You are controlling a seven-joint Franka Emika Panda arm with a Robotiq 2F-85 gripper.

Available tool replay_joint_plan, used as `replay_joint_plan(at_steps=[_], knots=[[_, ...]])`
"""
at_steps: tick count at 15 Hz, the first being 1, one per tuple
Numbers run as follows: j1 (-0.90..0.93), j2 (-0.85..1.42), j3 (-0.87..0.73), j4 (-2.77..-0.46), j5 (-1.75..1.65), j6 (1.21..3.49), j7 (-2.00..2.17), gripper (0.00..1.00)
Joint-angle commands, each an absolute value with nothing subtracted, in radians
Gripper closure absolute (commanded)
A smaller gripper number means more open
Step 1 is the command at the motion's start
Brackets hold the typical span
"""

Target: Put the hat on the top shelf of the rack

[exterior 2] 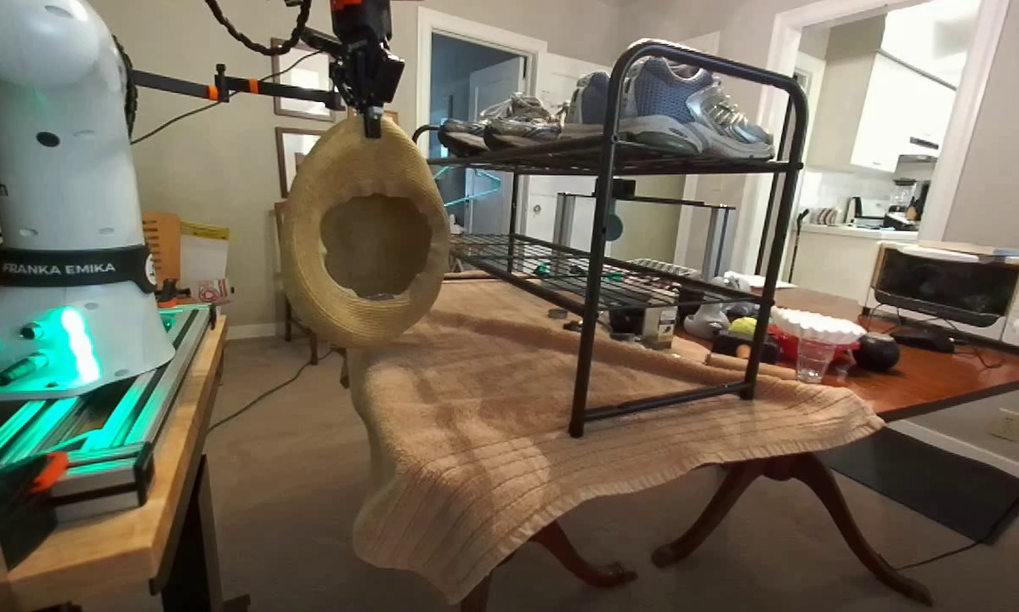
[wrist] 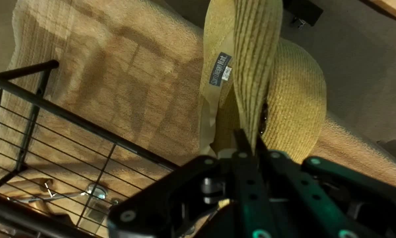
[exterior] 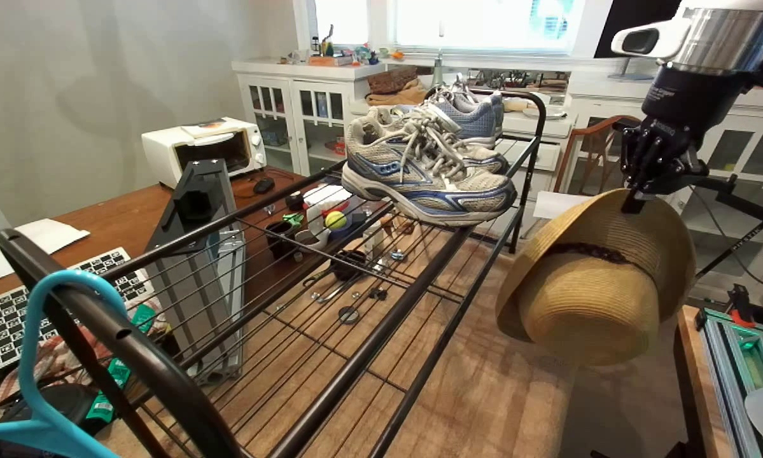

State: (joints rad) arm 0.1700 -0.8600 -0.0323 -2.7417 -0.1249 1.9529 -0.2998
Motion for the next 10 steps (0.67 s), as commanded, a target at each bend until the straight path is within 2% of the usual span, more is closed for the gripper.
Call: replay_joint_plan(at_steps=[1, 10], knots=[[0.23, -0.915, -0.004, -2.745, -0.083, 1.912, -0.328, 0.99], [0.321, -0.857, 0.063, -2.683, -0.04, 2.035, -0.294, 0.99]])
